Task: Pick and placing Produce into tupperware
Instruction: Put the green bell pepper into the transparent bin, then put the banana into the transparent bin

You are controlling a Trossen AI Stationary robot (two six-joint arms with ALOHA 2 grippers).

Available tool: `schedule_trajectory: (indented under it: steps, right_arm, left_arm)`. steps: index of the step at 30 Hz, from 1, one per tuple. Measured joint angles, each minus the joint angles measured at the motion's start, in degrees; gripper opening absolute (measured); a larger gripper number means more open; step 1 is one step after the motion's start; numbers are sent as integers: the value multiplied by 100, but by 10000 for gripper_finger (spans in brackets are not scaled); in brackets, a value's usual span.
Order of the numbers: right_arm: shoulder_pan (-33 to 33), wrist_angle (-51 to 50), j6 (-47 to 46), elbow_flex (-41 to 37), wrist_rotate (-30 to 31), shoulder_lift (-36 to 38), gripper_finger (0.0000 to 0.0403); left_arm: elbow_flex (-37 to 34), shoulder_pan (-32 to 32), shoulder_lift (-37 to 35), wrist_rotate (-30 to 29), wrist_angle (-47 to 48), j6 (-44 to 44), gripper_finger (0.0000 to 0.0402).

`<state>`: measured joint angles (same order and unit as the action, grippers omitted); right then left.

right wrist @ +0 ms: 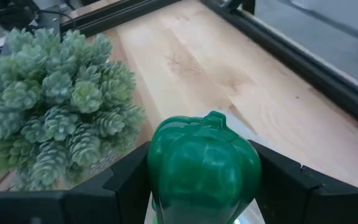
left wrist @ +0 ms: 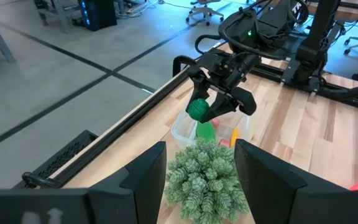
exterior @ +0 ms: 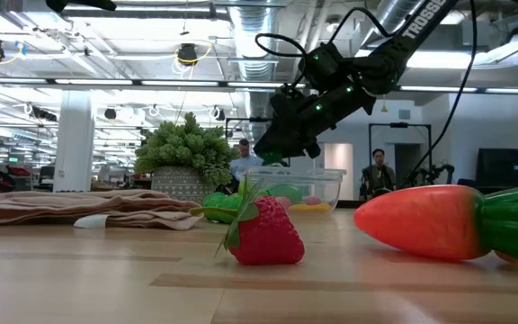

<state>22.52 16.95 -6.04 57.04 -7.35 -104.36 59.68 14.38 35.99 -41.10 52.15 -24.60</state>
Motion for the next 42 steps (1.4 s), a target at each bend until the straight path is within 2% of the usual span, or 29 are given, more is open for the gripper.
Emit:
schedule_trajectory:
  steps: [10,31,42]
  right_arm:
    - [-116,460,-349,28,131,-468,230]
    - [-151,361,-400,11,124,-557,230]
    - [-151,359,-400,11,122,-558,276]
  left_arm:
    - [0,0,1,85,1,-29,180]
    - [0,1,0,89,123,-81,180]
    - [0,-1,0,75,117,-81,180]
